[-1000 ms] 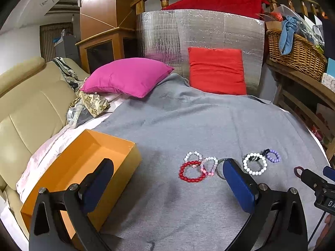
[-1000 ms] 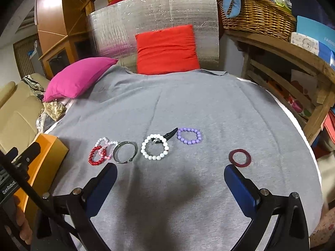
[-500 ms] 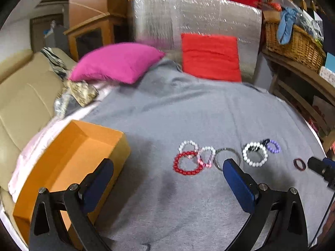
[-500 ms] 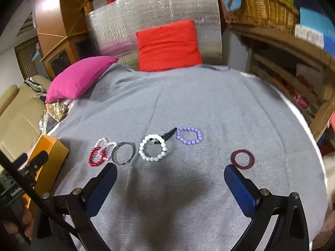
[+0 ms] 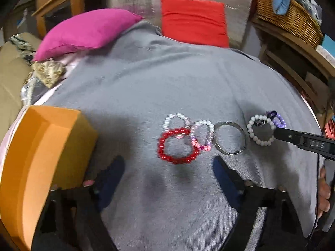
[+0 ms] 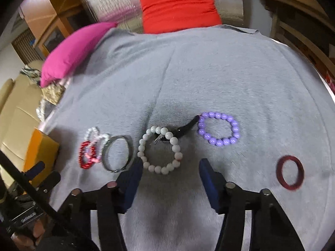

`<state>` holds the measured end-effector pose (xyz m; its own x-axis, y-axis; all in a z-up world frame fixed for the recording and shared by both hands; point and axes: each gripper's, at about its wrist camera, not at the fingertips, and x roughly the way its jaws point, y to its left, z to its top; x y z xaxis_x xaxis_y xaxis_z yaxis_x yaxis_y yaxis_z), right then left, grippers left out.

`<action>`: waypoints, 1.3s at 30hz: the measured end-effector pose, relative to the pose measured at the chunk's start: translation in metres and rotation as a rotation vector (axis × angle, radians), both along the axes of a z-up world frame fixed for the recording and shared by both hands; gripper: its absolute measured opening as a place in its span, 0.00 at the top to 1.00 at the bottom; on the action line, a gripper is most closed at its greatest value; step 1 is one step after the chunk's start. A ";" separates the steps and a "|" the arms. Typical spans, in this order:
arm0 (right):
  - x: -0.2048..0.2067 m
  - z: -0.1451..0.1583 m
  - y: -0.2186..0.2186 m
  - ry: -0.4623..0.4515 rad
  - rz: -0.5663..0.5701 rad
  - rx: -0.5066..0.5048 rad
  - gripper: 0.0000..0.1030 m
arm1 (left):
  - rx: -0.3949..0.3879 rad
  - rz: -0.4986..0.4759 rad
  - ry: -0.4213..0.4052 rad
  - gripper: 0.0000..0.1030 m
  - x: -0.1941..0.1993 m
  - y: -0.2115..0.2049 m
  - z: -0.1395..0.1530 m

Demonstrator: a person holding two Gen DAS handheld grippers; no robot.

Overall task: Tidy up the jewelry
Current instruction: 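Move the right tool to the white bead bracelet and close on it, then close the left tool on the silver bangle while the right tool holds the white bracelet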

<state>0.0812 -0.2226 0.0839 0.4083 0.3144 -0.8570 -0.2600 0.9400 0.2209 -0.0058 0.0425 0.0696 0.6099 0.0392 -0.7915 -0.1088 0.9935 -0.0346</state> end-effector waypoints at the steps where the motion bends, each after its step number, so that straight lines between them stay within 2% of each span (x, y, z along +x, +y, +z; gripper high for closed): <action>1: 0.003 -0.006 0.002 0.007 -0.004 -0.011 0.51 | -0.006 -0.008 0.006 0.27 0.003 -0.001 -0.003; 3: 0.008 -0.012 0.002 0.029 -0.015 -0.028 0.70 | -0.048 -0.031 0.017 0.35 0.010 -0.001 -0.008; 6: 0.011 -0.017 -0.001 0.031 -0.030 -0.024 0.79 | -0.115 -0.076 0.031 0.42 0.018 -0.005 -0.012; 8: 0.009 -0.016 -0.004 0.009 -0.026 -0.004 0.88 | -0.125 -0.093 0.031 0.46 0.024 -0.008 -0.015; 11: 0.005 -0.012 -0.008 -0.028 -0.033 0.010 0.89 | -0.160 -0.107 0.038 0.59 0.031 -0.010 -0.022; 13: 0.001 -0.006 -0.010 -0.045 -0.031 0.020 0.90 | -0.184 -0.114 0.047 0.62 0.039 -0.013 -0.027; 18: -0.014 0.011 -0.023 -0.072 -0.030 0.047 0.90 | -0.230 -0.138 0.068 0.87 0.055 -0.018 -0.036; 19: -0.016 0.012 -0.024 -0.075 -0.031 0.052 0.90 | -0.239 -0.142 0.069 0.90 0.057 -0.020 -0.037; 25: -0.021 0.017 -0.027 -0.081 -0.043 0.079 0.90 | -0.316 -0.168 0.036 0.94 0.062 -0.018 -0.034; 26: -0.022 0.018 -0.028 -0.082 -0.040 0.084 0.90 | -0.314 -0.165 0.032 0.94 0.060 -0.017 -0.032; 28: -0.023 0.020 -0.024 -0.083 -0.034 0.092 0.90 | -0.262 -0.148 0.017 0.94 0.058 -0.015 -0.027; 32: -0.027 0.023 -0.025 -0.096 -0.033 0.102 0.90 | -0.227 -0.131 0.004 0.94 0.058 -0.010 -0.023; 36: -0.028 0.026 -0.032 -0.104 -0.046 0.105 0.90 | -0.237 -0.203 0.022 0.94 0.060 -0.027 -0.024; 39: -0.027 0.029 -0.043 -0.109 -0.070 0.122 0.90 | -0.205 -0.244 0.029 0.90 0.061 -0.043 -0.026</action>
